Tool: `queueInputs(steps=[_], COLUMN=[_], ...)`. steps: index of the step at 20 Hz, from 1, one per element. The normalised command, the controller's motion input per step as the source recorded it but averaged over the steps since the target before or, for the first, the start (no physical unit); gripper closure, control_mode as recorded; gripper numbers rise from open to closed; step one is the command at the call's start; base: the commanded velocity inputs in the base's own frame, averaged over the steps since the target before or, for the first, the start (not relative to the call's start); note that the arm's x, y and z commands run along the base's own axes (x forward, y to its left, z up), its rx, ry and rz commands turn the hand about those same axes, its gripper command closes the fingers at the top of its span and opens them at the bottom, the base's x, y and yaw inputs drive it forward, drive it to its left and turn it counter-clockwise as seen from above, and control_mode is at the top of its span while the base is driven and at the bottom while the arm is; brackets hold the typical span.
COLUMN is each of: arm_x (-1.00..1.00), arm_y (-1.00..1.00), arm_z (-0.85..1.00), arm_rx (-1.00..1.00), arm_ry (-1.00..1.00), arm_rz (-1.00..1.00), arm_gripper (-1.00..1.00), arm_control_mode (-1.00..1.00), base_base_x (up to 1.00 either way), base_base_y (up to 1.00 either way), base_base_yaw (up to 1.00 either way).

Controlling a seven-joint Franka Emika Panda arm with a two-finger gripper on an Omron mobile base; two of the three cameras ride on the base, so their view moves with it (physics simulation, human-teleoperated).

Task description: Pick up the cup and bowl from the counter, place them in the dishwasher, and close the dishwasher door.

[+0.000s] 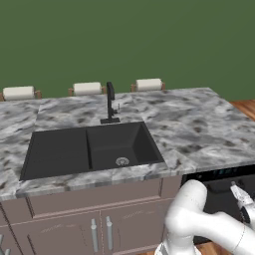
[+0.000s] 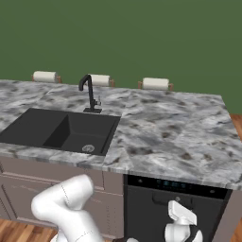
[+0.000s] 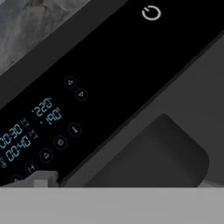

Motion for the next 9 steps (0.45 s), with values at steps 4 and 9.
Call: queueInputs(steps=[4, 9], arm_x=[0.67, 0.75], arm_y=[0.00, 0.00], arm_z=[-0.63, -0.66], arm_rx=[-0.29, -0.30], arm_ry=[-0.20, -0.19], arm_rz=[0.00, 0.00], arm_gripper=[-1.00, -1.00], arm_control_mode=[-1.00, -1.00], base_base_x=[0.00, 0.00], base_base_y=[0.00, 0.00], base_base_yaw=[0.00, 0.00])
